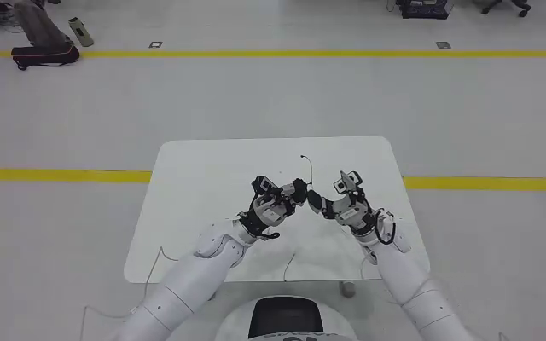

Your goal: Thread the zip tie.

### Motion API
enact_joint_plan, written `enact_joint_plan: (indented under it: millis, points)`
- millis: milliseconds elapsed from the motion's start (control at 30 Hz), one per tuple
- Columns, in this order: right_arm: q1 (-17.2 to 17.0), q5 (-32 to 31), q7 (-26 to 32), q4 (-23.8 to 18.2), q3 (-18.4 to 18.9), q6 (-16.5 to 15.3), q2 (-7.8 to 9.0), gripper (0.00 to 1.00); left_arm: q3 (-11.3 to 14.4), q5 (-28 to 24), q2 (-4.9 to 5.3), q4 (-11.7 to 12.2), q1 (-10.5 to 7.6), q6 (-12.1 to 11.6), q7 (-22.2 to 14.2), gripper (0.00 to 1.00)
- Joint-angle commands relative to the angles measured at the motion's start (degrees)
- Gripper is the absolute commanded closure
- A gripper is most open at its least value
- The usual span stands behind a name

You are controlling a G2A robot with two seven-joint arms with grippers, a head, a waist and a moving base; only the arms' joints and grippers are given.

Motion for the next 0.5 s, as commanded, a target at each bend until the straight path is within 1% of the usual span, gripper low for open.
enact_joint_plan:
  millis: [0, 133, 200, 300, 467]
  points:
    - [0.08, -0.23, -0.44, 0.05, -0.16, -0.12, -0.11, 0.51, 0.00, 0.00, 0.00, 0.00, 0.00, 0.00, 0.00, 1.00]
    - [0.44, -0.88, -1.65, 0.18, -0.65, -0.20, -0.36, 0.56, 0.00, 0.00, 0.00, 0.00, 0.00, 0.00, 0.00, 1.00]
    - [0.63, -1.28, -2.17, 0.25, -0.88, -0.20, -0.46, 0.60, 0.00, 0.00, 0.00, 0.00, 0.00, 0.00, 0.00, 1.00]
    - [0.84, -1.70, -2.50, 0.42, -1.09, -0.23, -0.60, 0.63, 0.00, 0.00, 0.00, 0.00, 0.00, 0.00, 0.00, 1.00]
    - [1.06, -1.68, -2.13, 0.52, -1.29, -0.16, -0.83, 0.64, 0.00, 0.00, 0.00, 0.00, 0.00, 0.00, 0.00, 1.00]
